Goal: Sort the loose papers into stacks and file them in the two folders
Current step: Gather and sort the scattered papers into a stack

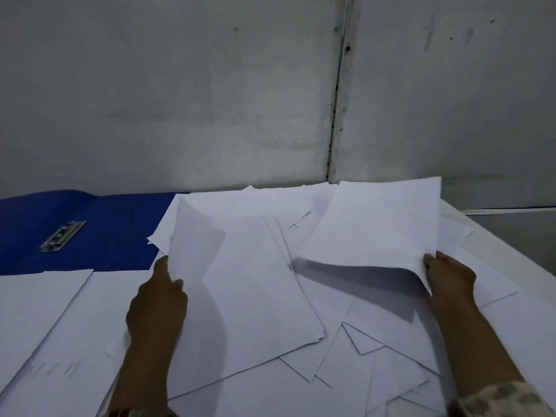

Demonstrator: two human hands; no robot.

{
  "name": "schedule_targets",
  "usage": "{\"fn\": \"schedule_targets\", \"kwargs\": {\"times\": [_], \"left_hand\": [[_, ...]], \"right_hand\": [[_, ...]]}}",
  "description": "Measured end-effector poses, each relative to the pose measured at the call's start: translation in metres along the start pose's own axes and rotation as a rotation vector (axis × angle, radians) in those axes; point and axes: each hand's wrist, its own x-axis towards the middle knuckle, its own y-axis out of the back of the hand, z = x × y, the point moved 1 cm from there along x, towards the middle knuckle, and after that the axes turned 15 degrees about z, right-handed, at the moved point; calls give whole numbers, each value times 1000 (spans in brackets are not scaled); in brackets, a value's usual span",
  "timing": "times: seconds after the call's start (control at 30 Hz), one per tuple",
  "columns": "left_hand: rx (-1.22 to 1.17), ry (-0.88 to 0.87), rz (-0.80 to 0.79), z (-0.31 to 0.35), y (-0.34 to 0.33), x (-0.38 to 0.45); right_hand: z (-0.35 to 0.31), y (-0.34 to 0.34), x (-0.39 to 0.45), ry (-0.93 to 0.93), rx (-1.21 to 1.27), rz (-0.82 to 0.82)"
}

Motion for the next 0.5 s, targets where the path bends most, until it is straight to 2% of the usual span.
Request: {"fn": "schedule_targets", "kwargs": {"times": [0.1, 0.23, 0.37, 0.5], "left_hand": [[7, -5, 5, -1, 0, 0], [-121, -2, -35, 1, -4, -3], [-305, 21, -128, 14, -7, -13], [-348, 38, -161, 18, -12, -14]], "right_hand": [[1, 2, -1, -20, -50, 20], [3, -4, -4, 29, -104, -85], [3, -13, -19, 201, -212, -248], [6, -23, -36, 359, -260, -355]]}}
